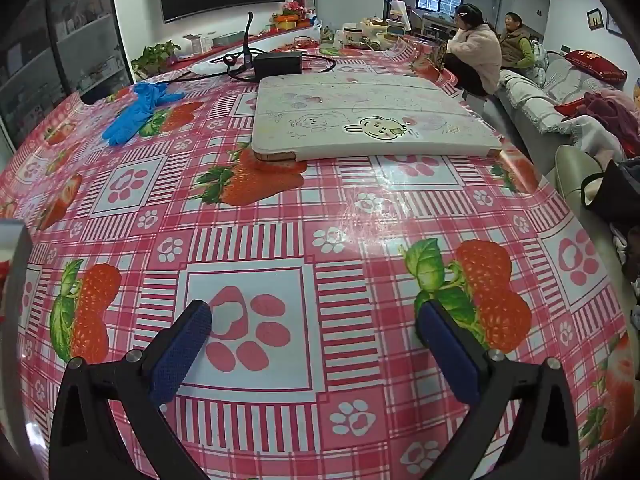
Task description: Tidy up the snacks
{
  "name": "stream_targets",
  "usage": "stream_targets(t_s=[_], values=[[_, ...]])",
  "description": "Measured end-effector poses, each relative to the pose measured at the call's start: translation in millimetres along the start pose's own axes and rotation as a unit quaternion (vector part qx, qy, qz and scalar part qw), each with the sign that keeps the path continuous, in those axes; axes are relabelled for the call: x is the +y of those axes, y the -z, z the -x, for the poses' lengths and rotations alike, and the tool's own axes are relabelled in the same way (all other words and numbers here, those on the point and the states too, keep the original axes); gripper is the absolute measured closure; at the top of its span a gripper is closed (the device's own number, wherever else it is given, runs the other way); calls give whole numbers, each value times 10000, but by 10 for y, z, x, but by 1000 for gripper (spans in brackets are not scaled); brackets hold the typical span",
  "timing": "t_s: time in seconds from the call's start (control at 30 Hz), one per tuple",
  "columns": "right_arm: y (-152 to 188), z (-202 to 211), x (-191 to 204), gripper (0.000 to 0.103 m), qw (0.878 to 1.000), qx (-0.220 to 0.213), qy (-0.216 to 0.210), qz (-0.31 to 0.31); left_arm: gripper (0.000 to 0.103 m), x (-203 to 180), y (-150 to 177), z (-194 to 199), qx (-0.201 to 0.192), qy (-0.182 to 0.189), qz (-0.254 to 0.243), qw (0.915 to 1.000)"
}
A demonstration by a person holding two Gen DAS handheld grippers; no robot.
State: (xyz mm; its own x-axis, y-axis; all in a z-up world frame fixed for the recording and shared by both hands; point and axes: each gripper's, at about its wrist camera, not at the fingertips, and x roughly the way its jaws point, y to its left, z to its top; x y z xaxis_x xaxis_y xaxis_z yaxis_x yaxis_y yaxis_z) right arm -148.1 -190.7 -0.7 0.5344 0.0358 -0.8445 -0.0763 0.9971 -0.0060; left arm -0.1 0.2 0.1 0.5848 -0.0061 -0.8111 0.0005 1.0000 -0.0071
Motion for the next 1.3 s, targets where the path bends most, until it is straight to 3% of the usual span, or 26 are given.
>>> stream_targets(t_s=[1.3], values=[[-38,-86,-37,0,10000,37,25,-21,0,-1,1,0,-1,1,1,10000]])
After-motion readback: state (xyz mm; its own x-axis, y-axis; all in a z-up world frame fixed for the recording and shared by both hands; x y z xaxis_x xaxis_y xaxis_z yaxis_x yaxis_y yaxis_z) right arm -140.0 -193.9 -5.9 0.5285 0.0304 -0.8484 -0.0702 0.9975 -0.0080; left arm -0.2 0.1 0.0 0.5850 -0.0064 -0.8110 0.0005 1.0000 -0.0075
